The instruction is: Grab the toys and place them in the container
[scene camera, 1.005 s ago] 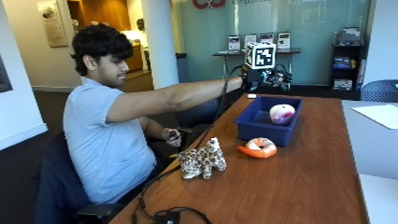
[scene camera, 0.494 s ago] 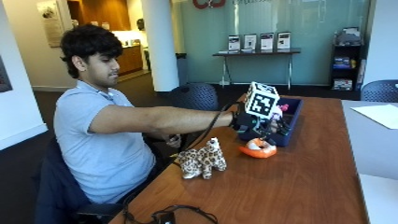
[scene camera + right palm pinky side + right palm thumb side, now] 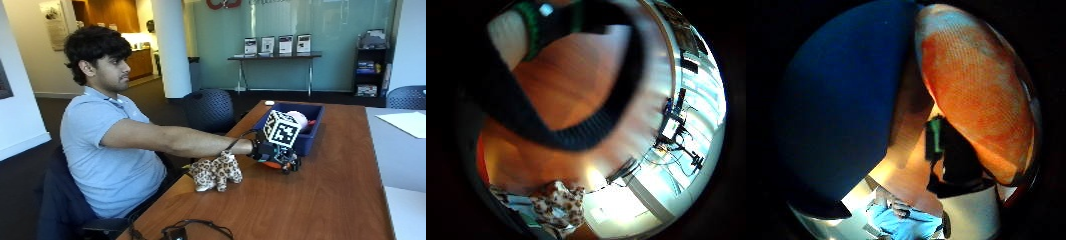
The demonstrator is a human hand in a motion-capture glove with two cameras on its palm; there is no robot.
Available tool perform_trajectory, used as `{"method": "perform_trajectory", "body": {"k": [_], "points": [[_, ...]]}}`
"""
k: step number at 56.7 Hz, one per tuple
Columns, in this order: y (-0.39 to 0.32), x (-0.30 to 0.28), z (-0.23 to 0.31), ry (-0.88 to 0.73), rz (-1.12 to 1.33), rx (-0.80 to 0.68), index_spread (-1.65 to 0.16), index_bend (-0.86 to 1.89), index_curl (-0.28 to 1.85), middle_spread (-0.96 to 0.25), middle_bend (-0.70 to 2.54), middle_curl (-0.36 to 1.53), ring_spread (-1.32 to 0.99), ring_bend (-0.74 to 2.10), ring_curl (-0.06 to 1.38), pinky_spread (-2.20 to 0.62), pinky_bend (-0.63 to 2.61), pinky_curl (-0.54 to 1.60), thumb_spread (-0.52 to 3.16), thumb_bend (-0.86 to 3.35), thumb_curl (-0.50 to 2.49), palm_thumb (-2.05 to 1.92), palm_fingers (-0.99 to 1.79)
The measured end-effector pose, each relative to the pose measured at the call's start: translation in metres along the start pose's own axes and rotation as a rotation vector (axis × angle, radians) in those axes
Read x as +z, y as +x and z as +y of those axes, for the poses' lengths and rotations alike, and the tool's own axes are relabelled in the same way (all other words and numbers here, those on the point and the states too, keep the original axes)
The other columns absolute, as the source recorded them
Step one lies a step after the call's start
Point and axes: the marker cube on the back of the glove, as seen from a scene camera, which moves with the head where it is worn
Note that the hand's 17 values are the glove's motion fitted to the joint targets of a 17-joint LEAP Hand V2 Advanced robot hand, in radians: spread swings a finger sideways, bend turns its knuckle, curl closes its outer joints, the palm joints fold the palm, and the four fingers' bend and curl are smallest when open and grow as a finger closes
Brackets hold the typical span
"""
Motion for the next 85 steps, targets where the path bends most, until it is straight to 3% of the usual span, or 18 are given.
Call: {"method": "perform_trajectory", "body": {"k": [6, 12, 32, 50, 67, 74, 79, 81, 85], "points": [[0.008, -0.006, 0.003, 0.142, -0.102, 0.020, -0.30, 0.04, 0.11, -0.01, 0.23, 0.26, -0.09, 0.64, 0.31, -0.18, 1.10, 0.36, 1.62, 0.11, 0.28, 0.15, 0.41], [0.018, -0.017, 0.006, 0.252, -0.194, 0.057, -0.31, 0.11, 0.10, -0.03, 0.30, 0.30, -0.17, 0.86, 0.39, -0.30, 1.15, 0.40, 1.62, 0.27, 0.37, 0.42, 0.64], [0.020, -0.093, 0.029, 0.415, -0.202, 0.063, -0.28, 0.14, 0.10, -0.06, 0.47, 0.42, -0.27, 1.02, 0.51, -0.39, 1.23, 0.47, 1.39, 0.34, 0.57, 0.74, 0.77], [-0.061, -0.185, 0.043, 0.525, -0.165, -0.069, -0.26, 0.14, 0.10, -0.04, 0.47, 0.46, -0.28, 1.07, 0.53, -0.40, 1.24, 0.48, 1.28, 0.31, 0.64, 0.78, 0.86], [-0.135, -0.189, 0.032, 0.498, -0.158, -0.178, -0.25, 0.14, 0.09, -0.03, 0.47, 0.49, -0.28, 1.10, 0.54, -0.40, 1.26, 0.50, 1.24, 0.28, 0.69, 0.81, 0.88], [-0.153, -0.181, 0.024, 0.468, -0.162, -0.183, -0.25, 0.13, 0.08, -0.03, 0.47, 0.50, -0.29, 1.10, 0.54, -0.40, 1.27, 0.50, 1.20, 0.25, 0.71, 0.79, 0.86], [-0.163, -0.170, 0.018, 0.303, -0.156, -0.161, -0.25, 0.13, 0.08, -0.04, 0.46, 0.50, -0.28, 1.09, 0.54, -0.40, 1.27, 0.50, 1.20, 0.24, 0.71, 0.78, 0.84], [-0.162, -0.166, 0.018, 0.234, -0.154, -0.161, -0.27, 0.11, 0.08, -0.03, 0.42, 0.50, -0.27, 1.07, 0.54, -0.40, 1.25, 0.50, 1.26, 0.24, 0.70, 0.76, 0.69], [-0.153, -0.165, 0.021, 0.227, -0.174, -0.180, -0.29, 0.24, 0.17, 0.00, 0.24, 0.47, -0.16, 0.68, 0.51, -0.26, 1.22, 0.54, 1.39, 0.08, 0.56, 0.42, -0.22]]}}
